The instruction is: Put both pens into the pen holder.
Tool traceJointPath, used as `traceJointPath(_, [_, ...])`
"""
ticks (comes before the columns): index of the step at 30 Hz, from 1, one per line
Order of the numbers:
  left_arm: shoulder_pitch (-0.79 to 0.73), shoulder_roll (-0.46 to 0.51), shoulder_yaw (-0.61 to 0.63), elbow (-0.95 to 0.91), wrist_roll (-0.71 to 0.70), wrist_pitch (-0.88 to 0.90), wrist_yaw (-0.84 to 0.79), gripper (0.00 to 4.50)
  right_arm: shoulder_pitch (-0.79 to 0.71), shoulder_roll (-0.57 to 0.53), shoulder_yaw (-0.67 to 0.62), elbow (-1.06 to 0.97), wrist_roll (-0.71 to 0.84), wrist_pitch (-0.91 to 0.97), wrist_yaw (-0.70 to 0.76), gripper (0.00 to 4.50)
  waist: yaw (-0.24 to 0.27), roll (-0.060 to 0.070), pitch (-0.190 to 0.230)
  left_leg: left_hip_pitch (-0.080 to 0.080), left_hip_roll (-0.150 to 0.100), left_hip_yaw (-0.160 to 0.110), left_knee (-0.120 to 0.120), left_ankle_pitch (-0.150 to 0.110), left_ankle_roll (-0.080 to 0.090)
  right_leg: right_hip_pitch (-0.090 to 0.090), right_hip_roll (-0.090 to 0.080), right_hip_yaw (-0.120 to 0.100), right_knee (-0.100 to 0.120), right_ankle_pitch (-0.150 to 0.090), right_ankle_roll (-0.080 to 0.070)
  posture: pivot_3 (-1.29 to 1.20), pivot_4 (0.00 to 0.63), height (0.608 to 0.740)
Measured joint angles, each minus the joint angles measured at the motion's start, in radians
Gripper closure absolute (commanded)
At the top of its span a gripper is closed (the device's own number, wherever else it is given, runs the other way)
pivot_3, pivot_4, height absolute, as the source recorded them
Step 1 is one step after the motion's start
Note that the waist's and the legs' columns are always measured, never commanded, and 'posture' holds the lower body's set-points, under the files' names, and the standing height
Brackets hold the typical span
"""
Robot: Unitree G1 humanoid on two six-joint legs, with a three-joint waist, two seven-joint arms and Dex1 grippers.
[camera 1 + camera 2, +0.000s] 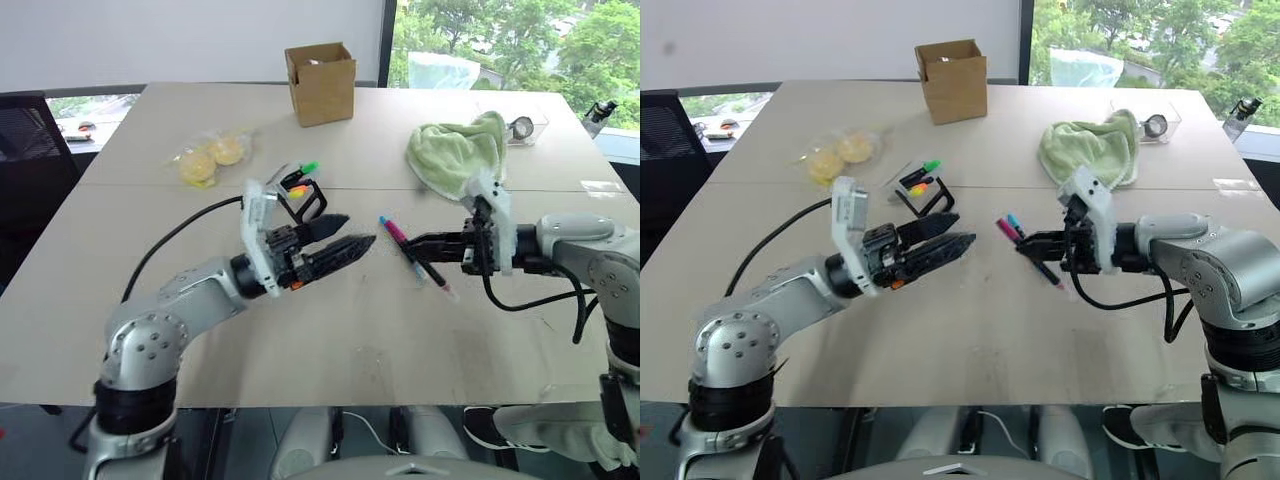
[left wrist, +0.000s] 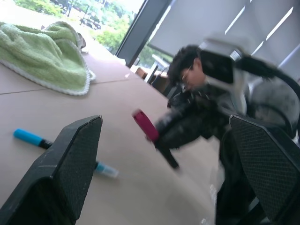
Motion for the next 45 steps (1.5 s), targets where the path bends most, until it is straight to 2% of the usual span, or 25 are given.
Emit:
traceJointPath(3, [-0.023, -0.015, -0.004, 0.021, -0.032, 0.009, 0.051, 0.00, -0.001, 0.019, -0.010, -0.031, 0.045, 0.036, -0.039, 4.46, -0.001, 0.000, 0.000, 0.000, -0.001, 0.000, 0.000, 0.000, 0.000, 0.000, 0.000, 0.000, 0.000, 0.000, 0.000, 0.00, 0.150, 0.740])
traceJointPath(5, [-0.028, -0.014, -0.019, 0.027, -0.033, 0.017, 0.055, 0.54, -0.003, 0.031, -0.024, -0.043, 0.071, 0.051, -0.067, 4.50, -0.001, 0.000, 0.000, 0.000, -0.001, 0.000, 0.000, 0.000, 0.000, 0.000, 0.001, 0.000, 0.000, 0.000, 0.000, 0.00, 0.150, 0.740])
traceJointPath(7, [-0.028, -0.014, -0.037, 0.029, -0.035, 0.026, 0.053, 1.33, -0.010, 0.043, -0.031, -0.047, 0.093, 0.057, -0.095, 4.50, -0.001, 0.000, 0.000, 0.000, -0.001, 0.000, 0.000, 0.000, 0.000, 0.000, 0.001, 0.000, 0.000, 0.000, 0.000, 0.00, 0.150, 0.740])
traceJointPath(13, [-0.029, -0.022, -0.053, 0.041, -0.046, 0.034, 0.032, 4.19, -0.034, 0.074, -0.039, -0.059, 0.143, 0.059, -0.165, 4.50, -0.001, 0.000, 0.000, 0.000, -0.001, 0.000, 0.000, 0.000, 0.000, 0.000, 0.001, 0.000, 0.000, 0.000, 0.000, 0.00, 0.150, 0.740])
traceJointPath(14, [-0.030, -0.026, -0.054, 0.044, -0.050, 0.032, 0.030, 4.48, -0.035, 0.075, -0.039, -0.059, 0.149, 0.060, -0.175, 4.50, 0.000, 0.000, 0.000, 0.000, -0.001, 0.000, 0.000, 0.000, 0.000, 0.000, 0.001, 0.000, 0.000, 0.000, 0.000, 0.00, 0.150, 0.740])
traceJointPath(23, [-0.028, -0.034, -0.061, 0.048, -0.049, 0.022, 0.027, 4.48, -0.055, 0.077, -0.039, -0.051, 0.199, 0.074, -0.233, 4.50, -0.001, 0.000, 0.000, 0.000, -0.001, 0.000, 0.000, 0.000, 0.000, 0.000, 0.001, 0.000, 0.000, 0.000, 0.000, 0.00, 0.150, 0.740])
traceJointPath(29, [-0.016, -0.035, -0.090, 0.047, -0.032, 0.026, 0.021, 1.85, -0.078, 0.071, -0.038, -0.043, 0.233, 0.072, -0.242, 4.50, -0.001, 0.000, 0.000, 0.000, -0.001, 0.000, 0.000, 0.000, 0.000, 0.000, 0.001, 0.000, 0.000, 0.000, 0.000, 0.00, 0.150, 0.740])
traceJointPath(36, [-0.009, -0.042, -0.099, 0.036, 0.002, 0.013, 0.013, 1.85, -0.079, 0.060, -0.035, -0.036, 0.240, 0.070, -0.244, 4.50, -0.001, 0.000, 0.000, 0.000, -0.001, 0.000, 0.000, 0.000, 0.000, 0.001, 0.001, 0.000, 0.000, 0.000, 0.000, 0.00, 0.150, 0.740])
traceJointPath(39, [-0.010, -0.049, -0.099, 0.036, 0.002, 0.011, 0.014, 2.65, -0.080, 0.056, -0.033, -0.036, 0.243, 0.068, -0.244, 4.50, -0.001, 0.000, 0.000, 0.000, -0.001, 0.000, 0.000, 0.000, 0.000, 0.001, 0.001, 0.000, 0.000, 0.000, 0.000, 0.00, 0.150, 0.740])
traceJointPath(43, [-0.011, -0.052, -0.098, 0.035, -0.012, 0.011, 0.012, 4.46, -0.080, 0.046, -0.023, -0.036, 0.242, 0.056, -0.243, 4.50, -0.001, 0.000, 0.000, 0.000, -0.001, 0.000, 0.000, 0.000, 0.000, 0.001, 0.001, 0.000, 0.000, 0.000, 0.000, 0.00, 0.150, 0.740])
traceJointPath(45, [-0.011, -0.053, -0.097, 0.036, -0.020, 0.012, 0.016, 4.46, -0.080, 0.041, -0.021, -0.036, 0.243, 0.050, -0.242, 4.50, -0.001, 0.000, 0.000, 0.000, -0.001, 0.000, 0.000, 0.000, 0.000, 0.001, 0.001, 0.000, -0.001, 0.000, 0.000, 0.00, 0.150, 0.740])
